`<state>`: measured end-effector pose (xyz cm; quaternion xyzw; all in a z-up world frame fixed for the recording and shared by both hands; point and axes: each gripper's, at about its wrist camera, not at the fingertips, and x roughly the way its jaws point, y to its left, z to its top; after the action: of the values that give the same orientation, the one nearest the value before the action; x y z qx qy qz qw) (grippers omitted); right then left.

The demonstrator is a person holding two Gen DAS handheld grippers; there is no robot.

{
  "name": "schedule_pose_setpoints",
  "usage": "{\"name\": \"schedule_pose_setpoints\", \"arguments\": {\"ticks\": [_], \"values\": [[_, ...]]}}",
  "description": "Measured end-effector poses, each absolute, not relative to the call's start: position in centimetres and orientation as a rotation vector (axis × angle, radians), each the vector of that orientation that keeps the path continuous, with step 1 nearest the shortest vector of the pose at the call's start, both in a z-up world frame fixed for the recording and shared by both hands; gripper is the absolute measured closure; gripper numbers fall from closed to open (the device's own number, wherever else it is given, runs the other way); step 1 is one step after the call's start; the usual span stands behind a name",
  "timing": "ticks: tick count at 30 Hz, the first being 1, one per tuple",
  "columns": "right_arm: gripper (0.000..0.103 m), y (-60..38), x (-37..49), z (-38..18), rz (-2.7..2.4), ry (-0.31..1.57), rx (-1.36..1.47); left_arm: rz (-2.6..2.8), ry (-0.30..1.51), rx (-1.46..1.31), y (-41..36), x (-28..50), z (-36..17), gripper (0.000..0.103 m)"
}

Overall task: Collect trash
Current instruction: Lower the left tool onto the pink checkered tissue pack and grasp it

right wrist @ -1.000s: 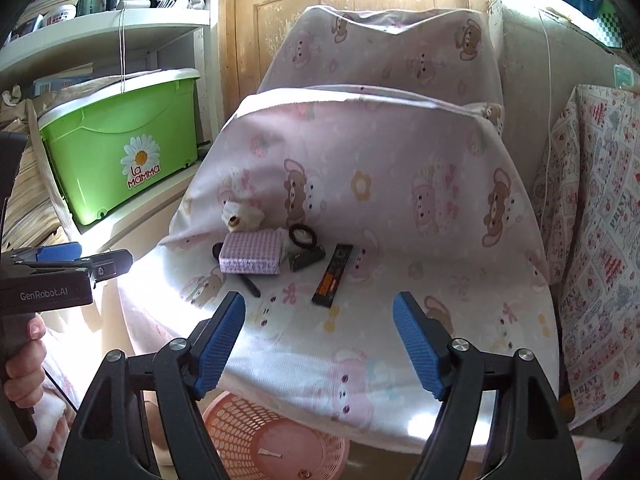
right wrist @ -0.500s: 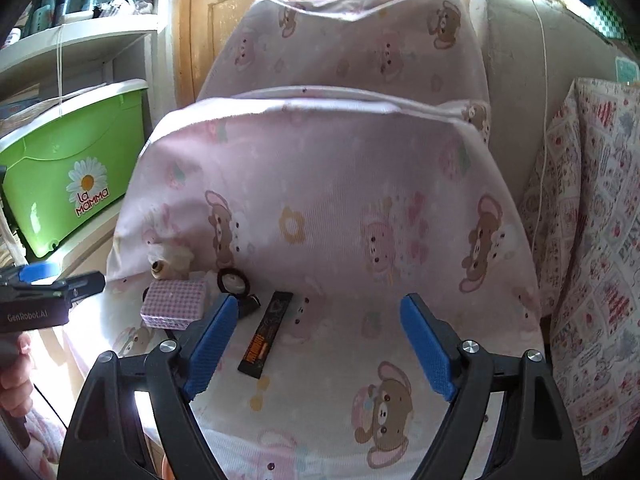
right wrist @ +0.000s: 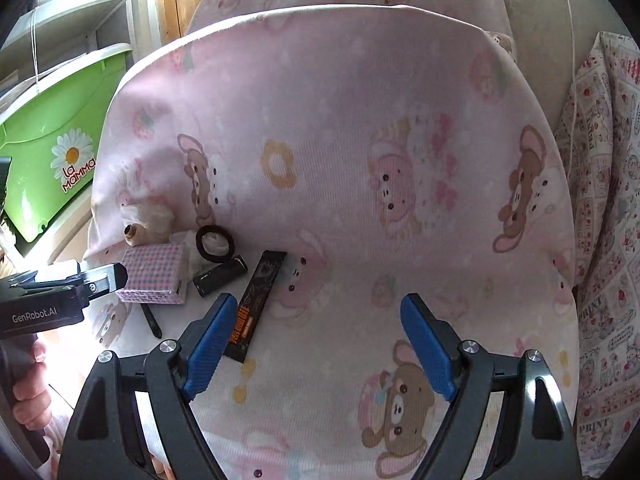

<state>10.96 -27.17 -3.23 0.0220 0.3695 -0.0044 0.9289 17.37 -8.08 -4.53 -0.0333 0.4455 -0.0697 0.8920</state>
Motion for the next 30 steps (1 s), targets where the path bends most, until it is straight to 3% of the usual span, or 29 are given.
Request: {"name": "schedule_pose_setpoints", "arguments": {"ticks": [8,17,22,24,27,30], "values": [[0.018,-27.5,10.2,-3.5,-0.072,0.735,-0.006,-0.145,0.856,0.092,-13.0,17.3,-4.5,0.001],[0.018,-27.8,10.6,-3.9,-0.039,0.769,0.024,-0.022,0.898,0.082,-14.0,19.3,-6.5,0.001],[0.018,-27.7,10.2,-3.1,-0.131,0.687,-0.022,0.027,0.978,0.129,-14.5,19.6,-8.2,0.002],[0.018,-27.7,10.0,-2.9,-0.156,0.667,-0.047,0.010,0.986,0.092,-14.0,19.2,-8.1,0.007],[0.018,-27.8,9.8,-2.8,-0.152,0.666,-0.053,-0.049,1.020,0.038,-12.8,19.0,-7.8,0.027],[0.018,-27.9,9.7,-2.5,-0.157,0.657,-0.036,-0.110,1.089,-0.009,-11.9,19.2,-7.8,0.031]]}}
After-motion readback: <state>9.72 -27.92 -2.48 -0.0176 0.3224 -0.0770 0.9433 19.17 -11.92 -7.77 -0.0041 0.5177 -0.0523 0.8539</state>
